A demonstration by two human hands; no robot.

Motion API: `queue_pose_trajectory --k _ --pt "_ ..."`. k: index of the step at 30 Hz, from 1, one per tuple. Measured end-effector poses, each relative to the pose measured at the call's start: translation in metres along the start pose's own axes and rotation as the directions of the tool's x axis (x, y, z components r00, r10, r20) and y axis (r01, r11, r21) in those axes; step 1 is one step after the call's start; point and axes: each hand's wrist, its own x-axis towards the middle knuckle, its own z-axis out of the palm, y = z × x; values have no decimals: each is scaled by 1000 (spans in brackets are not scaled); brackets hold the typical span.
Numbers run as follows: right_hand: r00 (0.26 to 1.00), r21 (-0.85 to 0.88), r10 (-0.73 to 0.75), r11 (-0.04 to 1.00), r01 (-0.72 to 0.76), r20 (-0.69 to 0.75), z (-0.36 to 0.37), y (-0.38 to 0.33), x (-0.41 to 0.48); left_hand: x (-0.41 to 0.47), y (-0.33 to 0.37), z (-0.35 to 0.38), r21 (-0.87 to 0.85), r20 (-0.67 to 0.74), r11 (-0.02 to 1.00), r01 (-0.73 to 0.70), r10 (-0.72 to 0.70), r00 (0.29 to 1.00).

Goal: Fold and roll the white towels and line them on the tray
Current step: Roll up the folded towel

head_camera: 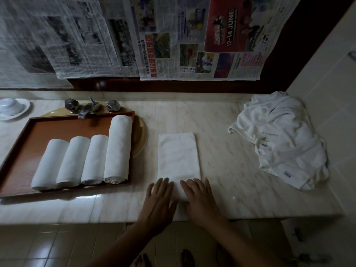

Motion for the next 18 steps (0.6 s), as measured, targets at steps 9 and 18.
queue_pose_trajectory --k 9,18 --pt "982 123 -24 992 1 189 -40 8 28 33 -22 -9 -20 223 999 -38 41 974" --pt "948 343 24 929 -138 318 -47 9 -6 8 -22 -13 -127 384 990 68 -14 923"
